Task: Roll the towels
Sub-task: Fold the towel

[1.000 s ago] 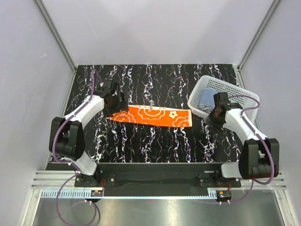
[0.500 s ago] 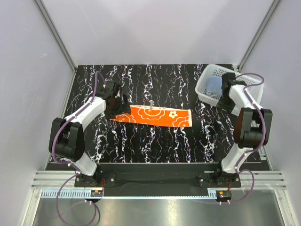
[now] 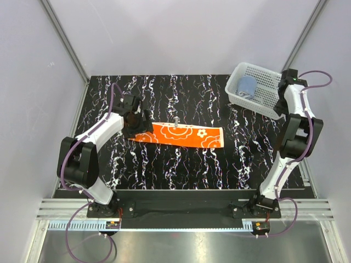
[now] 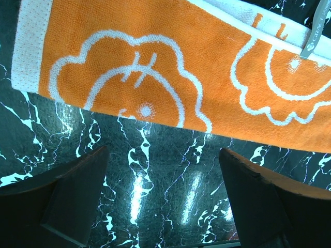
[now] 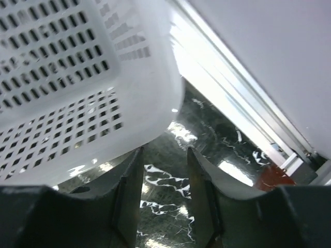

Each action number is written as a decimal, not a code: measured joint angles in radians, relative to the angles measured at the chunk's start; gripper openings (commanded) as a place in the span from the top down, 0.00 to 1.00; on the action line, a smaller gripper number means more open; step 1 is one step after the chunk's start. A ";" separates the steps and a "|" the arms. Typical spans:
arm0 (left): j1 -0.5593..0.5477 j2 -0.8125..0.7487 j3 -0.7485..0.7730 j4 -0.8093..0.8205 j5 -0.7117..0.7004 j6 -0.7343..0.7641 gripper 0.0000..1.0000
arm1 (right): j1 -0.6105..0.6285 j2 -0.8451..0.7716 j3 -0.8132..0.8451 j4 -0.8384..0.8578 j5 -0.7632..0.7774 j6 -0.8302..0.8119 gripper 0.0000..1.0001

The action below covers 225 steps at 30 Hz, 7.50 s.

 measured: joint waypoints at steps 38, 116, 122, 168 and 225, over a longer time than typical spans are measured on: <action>0.081 -0.093 -0.185 0.146 -0.043 -0.123 0.08 | 0.515 -0.478 -0.866 0.718 -0.968 0.403 0.93; 0.136 0.021 -0.260 0.326 -0.146 -0.267 0.45 | 0.315 -0.248 -0.832 0.516 -0.904 0.233 0.75; 0.143 -0.010 -0.271 0.288 -0.150 -0.269 0.30 | 0.314 -0.262 -0.773 0.444 -0.868 0.210 0.48; 0.174 -0.392 -0.159 -0.092 -0.219 0.049 0.03 | 0.344 -0.413 -1.036 0.730 -0.835 0.368 0.72; 0.179 -0.432 -0.180 -0.080 -0.195 0.049 0.04 | 1.141 0.088 0.341 -0.121 -0.154 0.217 1.00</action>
